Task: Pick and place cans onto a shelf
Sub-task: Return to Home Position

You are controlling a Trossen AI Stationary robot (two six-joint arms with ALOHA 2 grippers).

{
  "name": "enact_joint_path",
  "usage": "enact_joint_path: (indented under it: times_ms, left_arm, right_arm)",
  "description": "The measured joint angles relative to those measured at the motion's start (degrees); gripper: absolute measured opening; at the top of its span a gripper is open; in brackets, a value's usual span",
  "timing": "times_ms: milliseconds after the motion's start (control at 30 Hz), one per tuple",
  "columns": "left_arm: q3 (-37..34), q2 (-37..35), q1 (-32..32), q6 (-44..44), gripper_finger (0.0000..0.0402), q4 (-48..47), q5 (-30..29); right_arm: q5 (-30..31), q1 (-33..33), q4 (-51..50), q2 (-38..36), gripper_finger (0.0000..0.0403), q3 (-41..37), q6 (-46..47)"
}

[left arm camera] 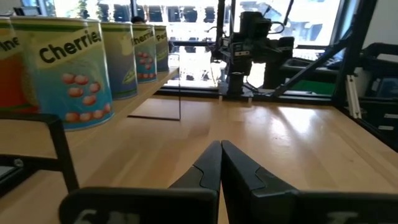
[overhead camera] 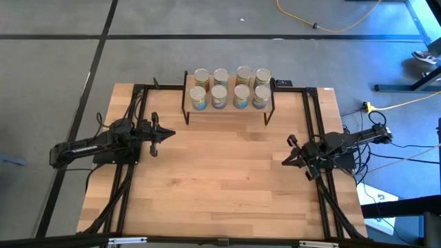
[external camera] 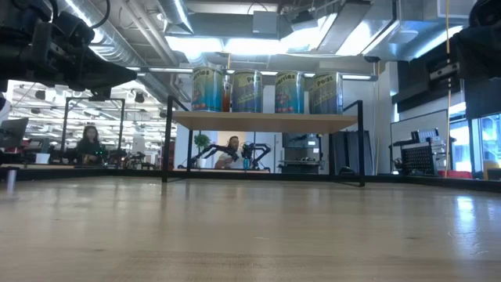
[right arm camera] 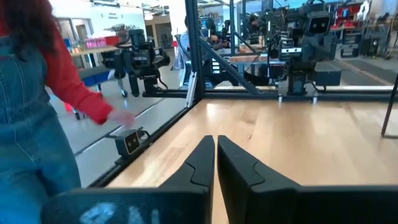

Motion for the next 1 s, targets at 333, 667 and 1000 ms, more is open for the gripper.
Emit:
enact_joint_path:
  times_ms: [333, 667, 1000]
  left_arm:
    - [0.0, 0.0, -0.01, -0.01, 0.0, -0.12, -0.3]
    - [0.0, 0.0, -0.01, -0.01, 0.0, -0.12, -0.3]
    - [0.0, 0.0, 0.0, -0.03, 0.0, -0.12, -0.3]
  right_arm:
    - [0.0, -0.01, 0.0, 0.02, 0.0025, 0.0, 1.07]
    - [0.0, -0.01, 0.02, 0.02, 0.0025, 0.0, 1.03]
    - [0.0, -0.01, 0.02, 0.04, 0.0025, 0.0, 1.0]
